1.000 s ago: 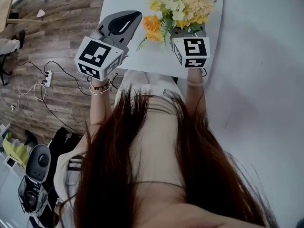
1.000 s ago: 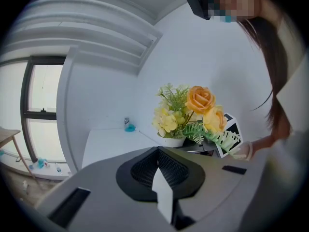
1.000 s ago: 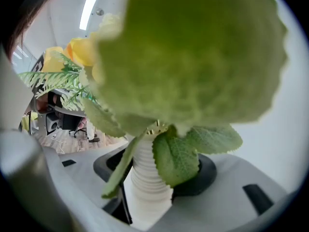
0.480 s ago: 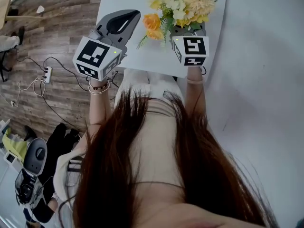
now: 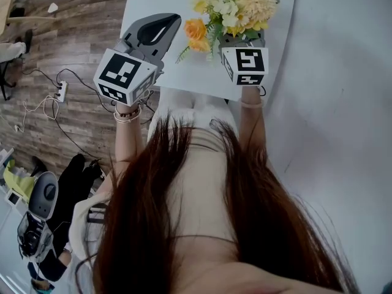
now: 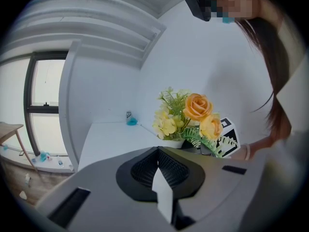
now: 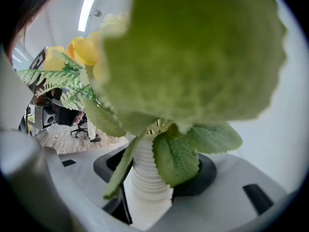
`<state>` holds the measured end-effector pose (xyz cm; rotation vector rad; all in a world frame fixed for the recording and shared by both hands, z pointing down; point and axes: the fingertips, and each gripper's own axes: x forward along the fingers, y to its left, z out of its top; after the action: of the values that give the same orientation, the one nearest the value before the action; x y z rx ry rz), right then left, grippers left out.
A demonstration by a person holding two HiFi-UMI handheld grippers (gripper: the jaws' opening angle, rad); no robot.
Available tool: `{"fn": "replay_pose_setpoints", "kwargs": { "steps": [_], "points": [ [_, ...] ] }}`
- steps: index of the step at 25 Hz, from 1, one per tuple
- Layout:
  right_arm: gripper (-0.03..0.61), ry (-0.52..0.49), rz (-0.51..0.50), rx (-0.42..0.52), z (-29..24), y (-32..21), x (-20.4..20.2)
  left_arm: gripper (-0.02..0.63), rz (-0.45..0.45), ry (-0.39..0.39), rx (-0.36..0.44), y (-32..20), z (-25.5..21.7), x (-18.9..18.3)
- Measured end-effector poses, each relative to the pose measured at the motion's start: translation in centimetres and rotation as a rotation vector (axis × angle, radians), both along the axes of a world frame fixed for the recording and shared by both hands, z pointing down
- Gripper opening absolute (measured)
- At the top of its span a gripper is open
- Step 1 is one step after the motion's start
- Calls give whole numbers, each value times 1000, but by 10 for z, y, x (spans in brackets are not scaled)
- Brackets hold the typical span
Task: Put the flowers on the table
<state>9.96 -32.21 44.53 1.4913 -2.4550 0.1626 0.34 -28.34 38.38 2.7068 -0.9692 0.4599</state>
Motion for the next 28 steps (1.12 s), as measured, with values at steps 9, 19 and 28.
{"fn": "replay_pose_setpoints", "kwargs": {
  "steps": [9, 19, 28],
  "points": [
    [261, -1, -15, -19, 5, -1, -1, 5, -9, -4, -16, 0, 0, 2],
    [261, -17, -4, -24, 16, 1, -1, 5, 0, -22, -34, 3, 9, 1],
    [261, -19, -7, -10, 14, 0, -1, 5, -4, -26, -47, 3, 15, 1]
  ]
}}
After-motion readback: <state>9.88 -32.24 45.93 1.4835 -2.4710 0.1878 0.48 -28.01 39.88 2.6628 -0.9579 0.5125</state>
